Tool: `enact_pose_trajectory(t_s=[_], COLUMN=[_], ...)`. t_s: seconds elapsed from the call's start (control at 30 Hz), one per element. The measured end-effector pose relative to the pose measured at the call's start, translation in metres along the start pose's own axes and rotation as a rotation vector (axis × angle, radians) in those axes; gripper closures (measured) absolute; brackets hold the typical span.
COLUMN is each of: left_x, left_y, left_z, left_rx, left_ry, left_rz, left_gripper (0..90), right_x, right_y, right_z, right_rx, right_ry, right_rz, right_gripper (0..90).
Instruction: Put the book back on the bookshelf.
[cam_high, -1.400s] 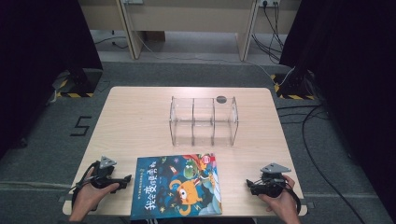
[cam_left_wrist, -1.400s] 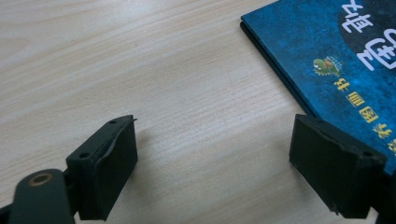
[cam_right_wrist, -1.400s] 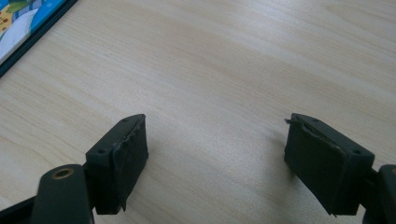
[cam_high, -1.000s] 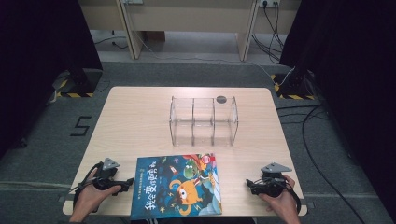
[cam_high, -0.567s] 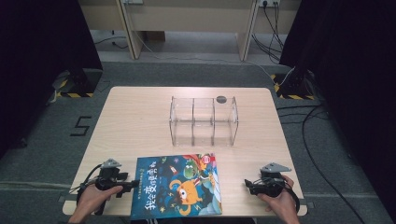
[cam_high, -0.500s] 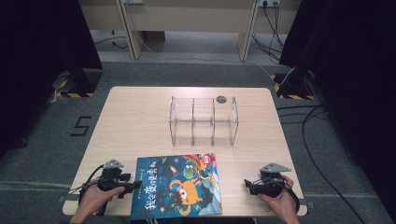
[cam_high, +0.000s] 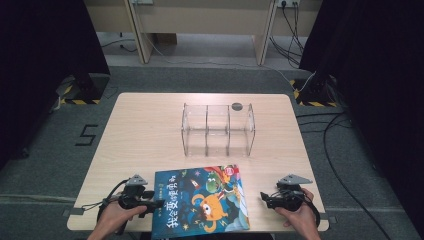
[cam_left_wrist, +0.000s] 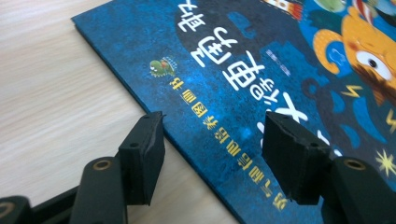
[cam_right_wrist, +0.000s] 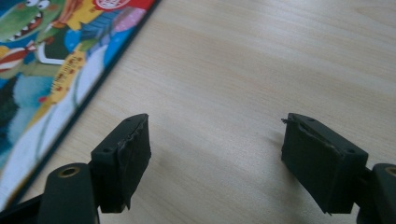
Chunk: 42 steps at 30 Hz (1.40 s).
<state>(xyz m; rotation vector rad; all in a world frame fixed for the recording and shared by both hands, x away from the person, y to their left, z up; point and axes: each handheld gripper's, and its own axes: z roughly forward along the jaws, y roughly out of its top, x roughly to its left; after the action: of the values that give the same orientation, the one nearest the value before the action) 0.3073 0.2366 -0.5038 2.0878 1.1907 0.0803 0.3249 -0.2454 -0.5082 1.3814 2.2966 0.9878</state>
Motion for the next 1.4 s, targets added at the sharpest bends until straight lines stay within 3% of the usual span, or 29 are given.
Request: enact_pose_trajectory(t_s=[0.13, 0.3, 0.8, 0.97, 1.13, 1.2, 1.4], left_x=[-0.011, -0.02, -0.037, -0.043, -0.05, -0.051, -0.048], left_y=[0.002, 0.004, 0.011, 0.012, 0.014, 0.015, 0.016], left_z=[0.008, 0.014, 0.028, 0.033, 0.038, 0.039, 0.039], left_rx=[-0.002, -0.01, -0.015, -0.018, -0.014, -0.013, -0.019], left_ry=[-0.041, -0.056, -0.099, -0.139, -0.157, -0.157, -0.179], left_rz=[0.021, 0.045, 0.072, 0.067, 0.078, 0.075, 0.038], left_gripper=[40.5, 40.9, 41.2, 41.7, 42.2, 42.2, 43.0], right_x=[0.0, 0.001, 0.004, 0.005, 0.006, 0.005, -0.003], right_y=[0.0, 0.001, 0.001, 0.001, 0.001, 0.0, -0.002], right_z=[0.0, 0.0, 0.002, 0.003, 0.003, 0.003, 0.003], right_rx=[-0.007, -0.007, -0.018, -0.021, -0.036, -0.04, -0.085], right_ry=[0.025, 0.041, 0.08, 0.093, 0.145, 0.139, 0.191], right_rz=[0.026, 0.031, 0.039, 0.045, 0.087, 0.109, 0.283], right_gripper=[25.9, 26.2, 27.0, 27.8, 29.9, 30.0, 30.5])
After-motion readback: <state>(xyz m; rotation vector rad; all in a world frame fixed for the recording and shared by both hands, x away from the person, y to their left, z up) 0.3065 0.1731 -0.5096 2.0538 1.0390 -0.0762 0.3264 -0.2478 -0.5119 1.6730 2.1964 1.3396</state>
